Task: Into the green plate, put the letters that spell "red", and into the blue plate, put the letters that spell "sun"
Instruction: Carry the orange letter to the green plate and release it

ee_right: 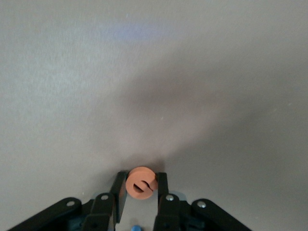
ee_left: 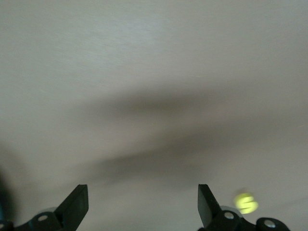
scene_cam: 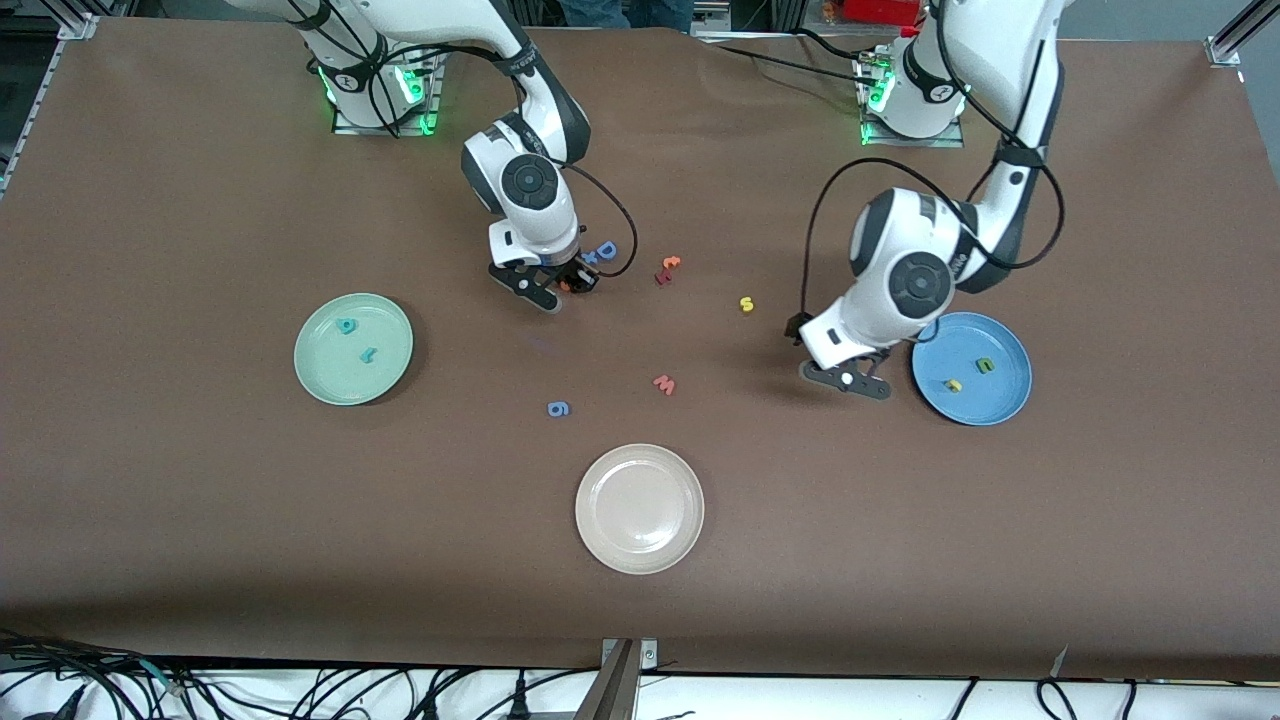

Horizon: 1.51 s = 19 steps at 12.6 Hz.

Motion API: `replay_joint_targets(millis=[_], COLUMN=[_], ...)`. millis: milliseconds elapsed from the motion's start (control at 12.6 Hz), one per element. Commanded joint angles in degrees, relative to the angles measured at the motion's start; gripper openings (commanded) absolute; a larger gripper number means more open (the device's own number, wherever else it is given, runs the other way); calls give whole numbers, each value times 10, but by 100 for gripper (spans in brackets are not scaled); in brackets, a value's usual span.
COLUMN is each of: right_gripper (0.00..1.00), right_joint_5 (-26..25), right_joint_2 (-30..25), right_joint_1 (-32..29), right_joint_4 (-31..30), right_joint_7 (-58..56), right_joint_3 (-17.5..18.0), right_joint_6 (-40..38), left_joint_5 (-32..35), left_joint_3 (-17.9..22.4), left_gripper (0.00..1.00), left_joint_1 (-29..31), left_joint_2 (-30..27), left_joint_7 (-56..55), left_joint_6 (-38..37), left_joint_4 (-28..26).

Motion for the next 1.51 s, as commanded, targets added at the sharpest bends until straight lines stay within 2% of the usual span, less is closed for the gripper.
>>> replay_joint_targets(millis=[0,239,318,478,557,796,955,1114,1194,1274,1353,1433], right_gripper=[9,9,9,9,9,10,11,11,12,16,40,96], right_joint_5=[-2,-2,-1,2,7,8,69,129,130,130,130,130], right_joint_2=[-47,-87,-94,-92,-88,-66,-31,-4,1,2,2,2], right_joint_1=[5,4,4,3,-8,-65,-80,-92,-94,-96,-96,-96], right_joint_4=[11,12,11,9,7,5,5,6,7,7,8,10], right_joint_7=[-81,-246,-307,-449,-513,-591,-652,-703,-706,-706,-706,-706], right_joint_3=[-44,-131,-164,-238,-261,-267,-265,-266,-266,-266,-266,-265], right_joint_6=[-84,-159,-176,-191,-190,-178,-179,-179,-179,-179,-180,-181], left_joint_5=[-13,45,40,40,39,39,39,39,39,39,31,24], left_joint_3=[1,-46,-62,-69,-76,-76,-76,-76,-76,-76,-76,-76], left_gripper=[100,100,100,100,100,98,98,93,92,92,89,88], left_joint_1=[-39,-40,-37,-39,-37,-37,-39,-43,-43,-44,-47,-52], left_joint_2=[-31,-32,-35,-33,-27,-6,9,25,29,38,43,46], left_joint_7=[-101,-114,-157,-233,-254,-298,-312,-345,-358,-367,-390,-414], left_joint_6=[-8,-2,-2,-3,-3,-2,-2,4,21,30,43,57], left_joint_4=[-10,-5,-5,-9,-14,-38,-41,-38,-39,-38,-37,-37])
